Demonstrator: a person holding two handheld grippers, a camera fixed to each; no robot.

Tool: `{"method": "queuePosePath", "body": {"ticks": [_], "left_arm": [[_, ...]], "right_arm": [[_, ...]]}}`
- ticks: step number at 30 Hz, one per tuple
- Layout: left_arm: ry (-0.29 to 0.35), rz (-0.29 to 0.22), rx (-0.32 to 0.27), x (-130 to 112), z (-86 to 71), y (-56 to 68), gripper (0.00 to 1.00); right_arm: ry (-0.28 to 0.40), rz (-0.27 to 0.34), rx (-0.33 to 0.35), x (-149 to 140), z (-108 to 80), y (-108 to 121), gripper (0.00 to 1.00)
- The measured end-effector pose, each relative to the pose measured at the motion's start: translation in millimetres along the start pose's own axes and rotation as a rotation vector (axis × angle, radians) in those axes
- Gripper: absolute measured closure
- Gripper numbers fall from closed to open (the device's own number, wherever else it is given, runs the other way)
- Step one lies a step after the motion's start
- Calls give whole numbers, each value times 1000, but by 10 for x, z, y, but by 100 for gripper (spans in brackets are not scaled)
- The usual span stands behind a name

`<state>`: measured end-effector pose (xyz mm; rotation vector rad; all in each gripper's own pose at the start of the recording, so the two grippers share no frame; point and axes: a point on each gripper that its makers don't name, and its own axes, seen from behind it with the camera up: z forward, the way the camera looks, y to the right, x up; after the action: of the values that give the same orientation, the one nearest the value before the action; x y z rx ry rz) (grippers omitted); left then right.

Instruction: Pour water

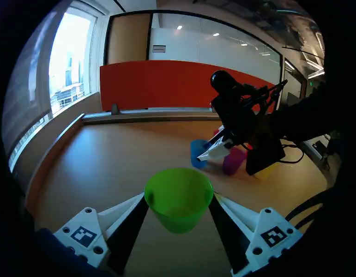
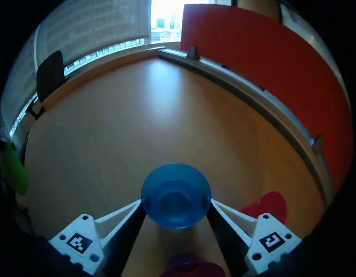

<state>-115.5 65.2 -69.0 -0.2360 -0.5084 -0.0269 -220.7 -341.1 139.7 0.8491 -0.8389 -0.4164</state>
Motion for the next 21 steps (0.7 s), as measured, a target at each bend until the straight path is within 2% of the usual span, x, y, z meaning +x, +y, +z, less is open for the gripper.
{"method": "queuePosePath", "body": {"ticks": [6,12,21], "left_arm": [[4,9,-1,31,7,-6,13],[11,23,-4,95,12,3,13],[34,56,-19,271,-1,76,13]], "right_arm": [[45,-2,5,63,-64,-15,11],[118,8,0,210,-188,-2,11],[230,10,-11,455,-616,-5,11]]}}
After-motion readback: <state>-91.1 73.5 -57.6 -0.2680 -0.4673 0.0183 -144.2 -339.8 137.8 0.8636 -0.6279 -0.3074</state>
